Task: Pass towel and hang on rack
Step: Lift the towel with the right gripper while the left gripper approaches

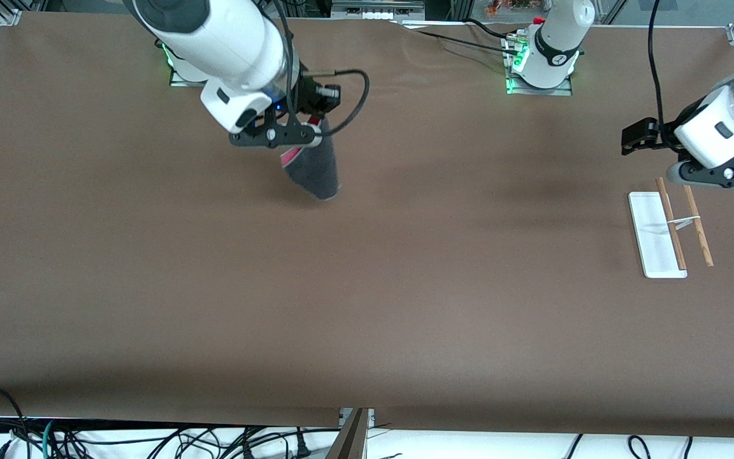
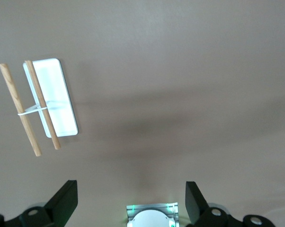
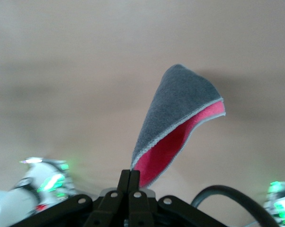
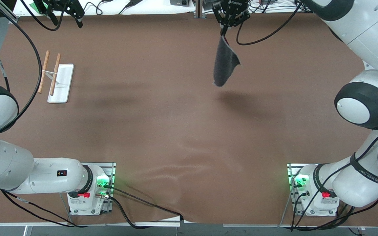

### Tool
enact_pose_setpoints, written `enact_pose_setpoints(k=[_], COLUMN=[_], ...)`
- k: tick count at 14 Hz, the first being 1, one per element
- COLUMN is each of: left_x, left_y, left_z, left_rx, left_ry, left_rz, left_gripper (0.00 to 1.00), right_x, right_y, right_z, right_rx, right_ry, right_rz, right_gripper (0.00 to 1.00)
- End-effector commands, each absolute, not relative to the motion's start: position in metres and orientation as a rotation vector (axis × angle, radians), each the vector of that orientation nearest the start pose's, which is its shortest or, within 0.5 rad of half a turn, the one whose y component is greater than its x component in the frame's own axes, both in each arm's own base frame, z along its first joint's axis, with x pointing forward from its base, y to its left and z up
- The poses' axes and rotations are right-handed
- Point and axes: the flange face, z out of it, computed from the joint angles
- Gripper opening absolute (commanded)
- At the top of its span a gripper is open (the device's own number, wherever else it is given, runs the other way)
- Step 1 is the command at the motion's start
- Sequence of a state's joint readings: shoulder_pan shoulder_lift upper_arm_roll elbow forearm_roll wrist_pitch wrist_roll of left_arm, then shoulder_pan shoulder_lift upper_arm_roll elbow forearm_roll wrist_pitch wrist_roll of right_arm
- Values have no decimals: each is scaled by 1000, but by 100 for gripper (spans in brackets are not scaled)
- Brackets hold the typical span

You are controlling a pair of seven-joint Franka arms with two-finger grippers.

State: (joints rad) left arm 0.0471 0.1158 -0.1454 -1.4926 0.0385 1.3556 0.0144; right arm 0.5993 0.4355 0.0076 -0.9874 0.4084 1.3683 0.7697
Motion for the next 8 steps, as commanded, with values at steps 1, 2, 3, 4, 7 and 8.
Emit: enact_pose_setpoints(k=[1,2,3,4,7,8], left_x=[559,560,562,565,581,583], left_y=[-49,-50,-52,-52,-49,-41], left_z=[567,564,557,551,535,534], left_rx=[-3104,-3147,-3188,-3229,-3280,-3317], left_ry=[214,213,217,245,554,644], left_rz=[533,557,591,612,543,525], left_gripper=[100,100,100,100,100,100], right_x=[508,507,507,504,493,491], right_y=[421,426,430,438,464,471], right_z=[659,669,677,682,698,703], right_rx=[-2664,-2605,-2555,-2510,-2402,-2361], right_ry=[255,293,327,352,421,443], right_rz=[449,455,454,464,447,432], right_gripper=[0,0,0,0,0,0])
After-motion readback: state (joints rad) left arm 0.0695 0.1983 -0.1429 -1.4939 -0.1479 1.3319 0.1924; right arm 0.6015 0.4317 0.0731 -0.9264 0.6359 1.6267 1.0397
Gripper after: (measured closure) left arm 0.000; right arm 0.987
